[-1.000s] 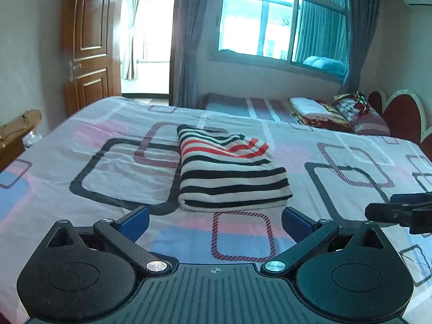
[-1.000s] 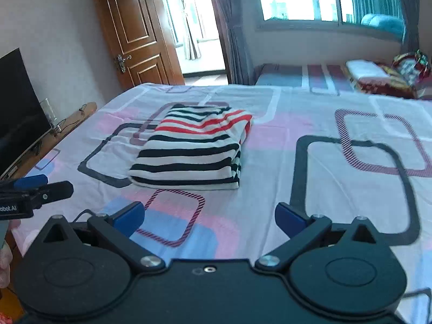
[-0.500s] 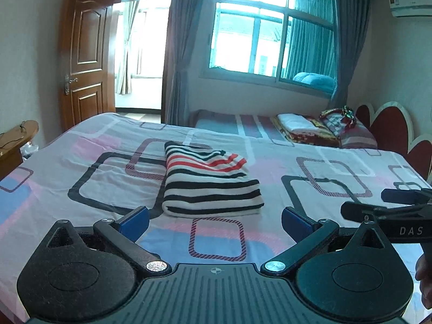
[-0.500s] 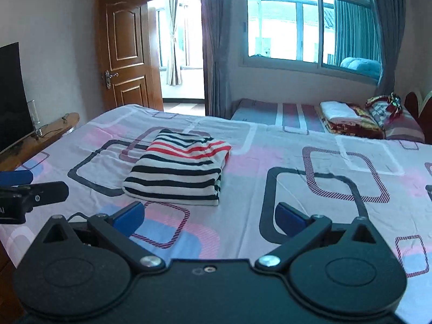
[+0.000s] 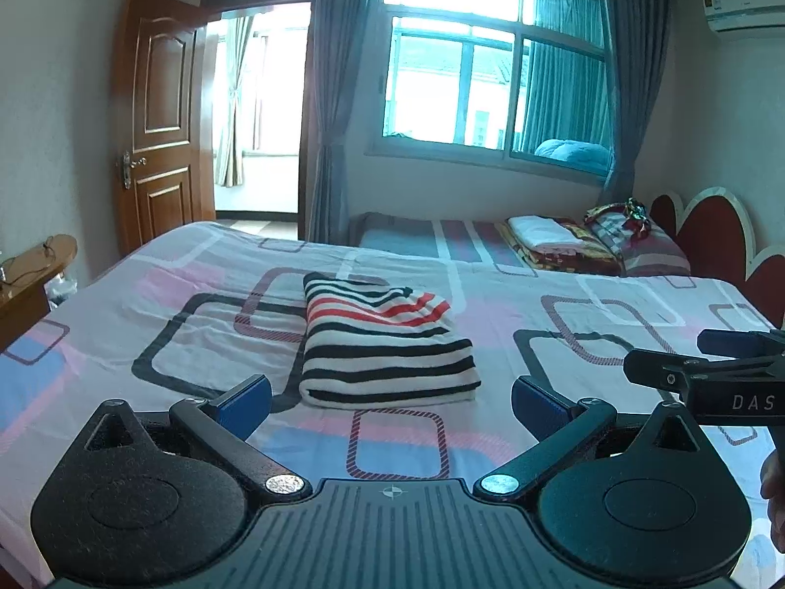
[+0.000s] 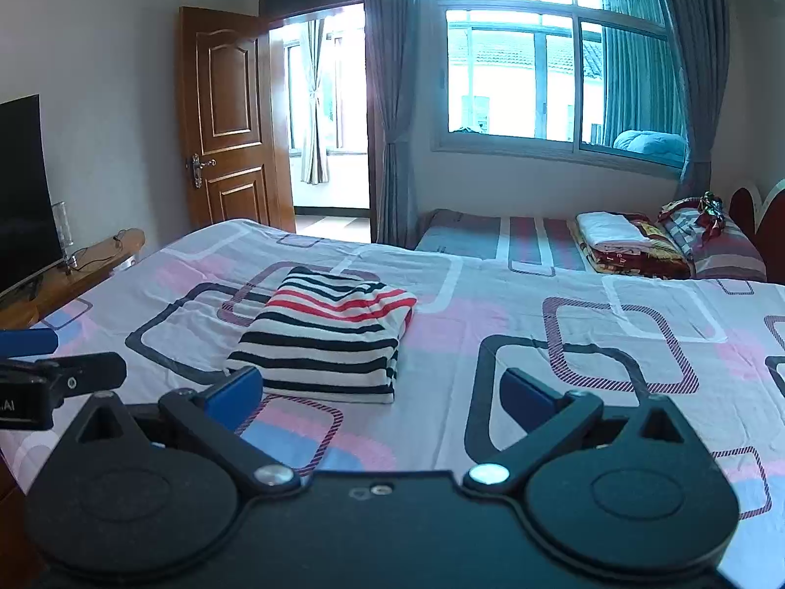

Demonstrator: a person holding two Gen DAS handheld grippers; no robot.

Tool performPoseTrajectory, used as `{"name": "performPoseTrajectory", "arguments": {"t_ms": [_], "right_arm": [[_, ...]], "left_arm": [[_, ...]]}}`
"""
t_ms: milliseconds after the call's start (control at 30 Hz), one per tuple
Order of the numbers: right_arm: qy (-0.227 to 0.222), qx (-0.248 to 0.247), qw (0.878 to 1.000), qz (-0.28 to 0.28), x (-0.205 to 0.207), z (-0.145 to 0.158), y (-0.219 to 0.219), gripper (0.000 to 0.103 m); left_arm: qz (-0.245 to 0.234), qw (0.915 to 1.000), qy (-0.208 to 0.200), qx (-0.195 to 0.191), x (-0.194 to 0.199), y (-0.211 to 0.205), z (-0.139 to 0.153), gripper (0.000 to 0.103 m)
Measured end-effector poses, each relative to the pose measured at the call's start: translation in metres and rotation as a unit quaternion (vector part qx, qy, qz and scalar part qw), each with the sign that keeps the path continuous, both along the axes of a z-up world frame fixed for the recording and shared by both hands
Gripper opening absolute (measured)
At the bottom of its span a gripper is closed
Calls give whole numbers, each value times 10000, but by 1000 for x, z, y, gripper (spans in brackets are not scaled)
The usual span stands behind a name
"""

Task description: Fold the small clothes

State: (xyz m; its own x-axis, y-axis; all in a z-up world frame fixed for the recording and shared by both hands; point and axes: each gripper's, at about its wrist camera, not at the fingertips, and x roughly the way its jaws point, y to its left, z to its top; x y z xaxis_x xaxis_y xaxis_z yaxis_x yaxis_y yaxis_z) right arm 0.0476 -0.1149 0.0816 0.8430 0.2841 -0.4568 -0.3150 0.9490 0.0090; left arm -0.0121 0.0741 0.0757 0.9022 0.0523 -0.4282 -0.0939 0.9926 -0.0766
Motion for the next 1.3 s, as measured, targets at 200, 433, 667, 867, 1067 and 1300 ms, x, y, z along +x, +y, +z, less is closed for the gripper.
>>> {"name": "performPoseTrajectory", "arguments": {"t_ms": [200,433,667,867,1067,1300], "right_arm": [[-36,-49,10000,21,-1,0,2,102],[-57,-75,10000,-16,-2,1,2,102],[-72,-79,9999,-25,-3,2,2,102],[-99,-88,9999,-51,-3,3,2,102],[-100,-65,9999,-47,-4,3,2,102],[-175,-14,9998,-111,-3,4,2,102]], "left_arm": [[-2,10000,11,10,-2,0,1,103],[-24,10000,-15,17,-2,-2,2,103],[-47,10000,-35,46,-3,-2,3,103],[-56,10000,-47,53,-3,-2,3,103],[-60,10000,-46,57,-3,-2,4,103],[-28,10000,-36,81,-3,-1,3,103]]}}
